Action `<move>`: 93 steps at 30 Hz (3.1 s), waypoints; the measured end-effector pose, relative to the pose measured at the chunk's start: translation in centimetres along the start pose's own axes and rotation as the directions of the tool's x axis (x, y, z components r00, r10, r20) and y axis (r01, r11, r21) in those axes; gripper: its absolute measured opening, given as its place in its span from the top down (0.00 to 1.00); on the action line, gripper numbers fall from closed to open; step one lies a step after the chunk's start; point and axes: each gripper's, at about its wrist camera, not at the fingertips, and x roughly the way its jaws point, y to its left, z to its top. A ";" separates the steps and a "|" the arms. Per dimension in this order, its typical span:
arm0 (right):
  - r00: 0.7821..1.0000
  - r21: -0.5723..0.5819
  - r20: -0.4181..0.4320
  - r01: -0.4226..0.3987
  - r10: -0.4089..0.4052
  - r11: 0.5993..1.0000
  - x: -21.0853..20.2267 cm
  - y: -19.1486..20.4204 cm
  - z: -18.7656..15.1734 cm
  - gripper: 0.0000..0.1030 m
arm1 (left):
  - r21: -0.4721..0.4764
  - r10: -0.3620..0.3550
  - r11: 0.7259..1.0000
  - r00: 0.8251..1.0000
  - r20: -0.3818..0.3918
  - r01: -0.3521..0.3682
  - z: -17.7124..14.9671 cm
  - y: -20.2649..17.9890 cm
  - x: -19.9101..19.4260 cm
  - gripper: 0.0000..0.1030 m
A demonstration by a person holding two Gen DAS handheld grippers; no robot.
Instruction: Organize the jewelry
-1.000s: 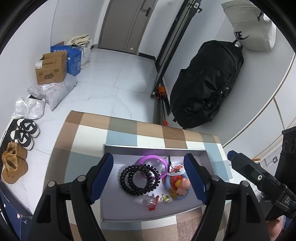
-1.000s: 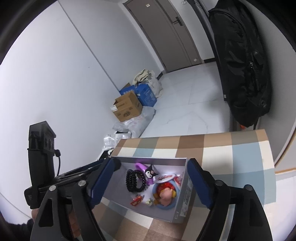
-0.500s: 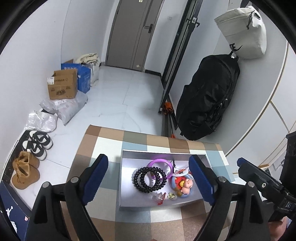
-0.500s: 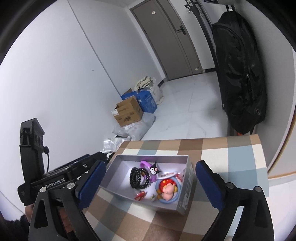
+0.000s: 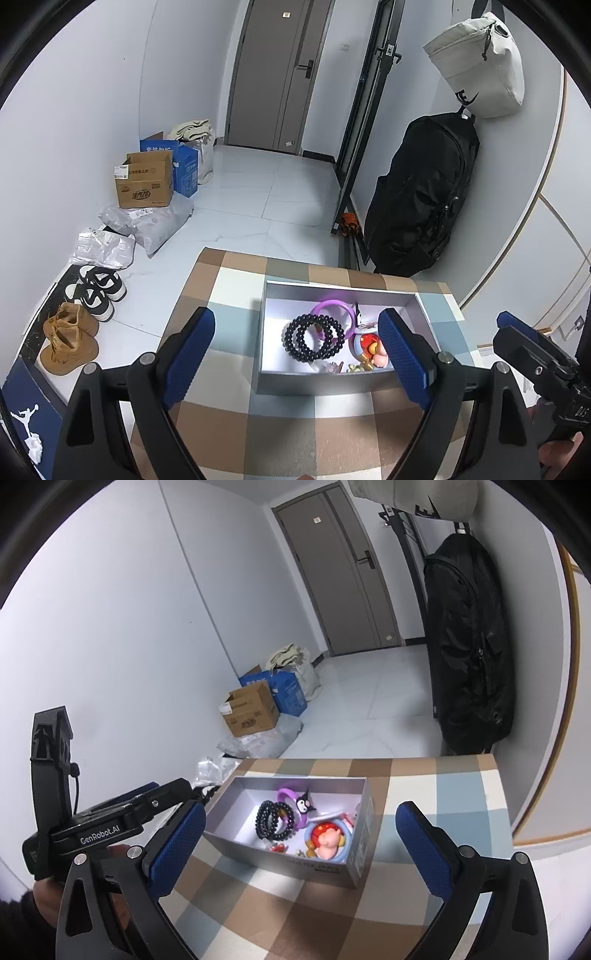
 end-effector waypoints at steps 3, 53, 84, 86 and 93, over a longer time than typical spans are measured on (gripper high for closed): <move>1.000 0.003 -0.002 0.007 -0.007 1.000 -0.2 0.0 -0.3 0.00 | 0.003 0.004 1.000 1.000 0.001 -0.004 -0.3 -0.2 -0.2 0.16; 0.999 0.002 -0.039 0.018 -0.018 1.000 -0.3 0.3 -0.6 0.00 | 0.030 -0.004 1.000 1.000 0.002 0.004 -0.7 -1.0 -0.3 0.16; 0.999 0.005 -0.049 0.020 -0.020 1.000 -0.2 0.2 -0.6 0.00 | 0.029 -0.019 0.999 1.000 -0.003 0.019 -0.7 -1.1 -0.4 0.16; 0.999 0.004 -0.049 0.020 -0.019 1.000 -0.3 0.3 -0.6 0.00 | 0.029 -0.019 0.999 1.000 -0.005 0.019 -0.8 -1.1 -0.4 0.16; 0.998 0.006 -0.053 0.024 -0.023 1.000 -0.3 0.3 -0.6 0.00 | 0.027 -0.019 0.999 1.000 -0.007 0.020 -0.7 -1.2 -0.3 0.16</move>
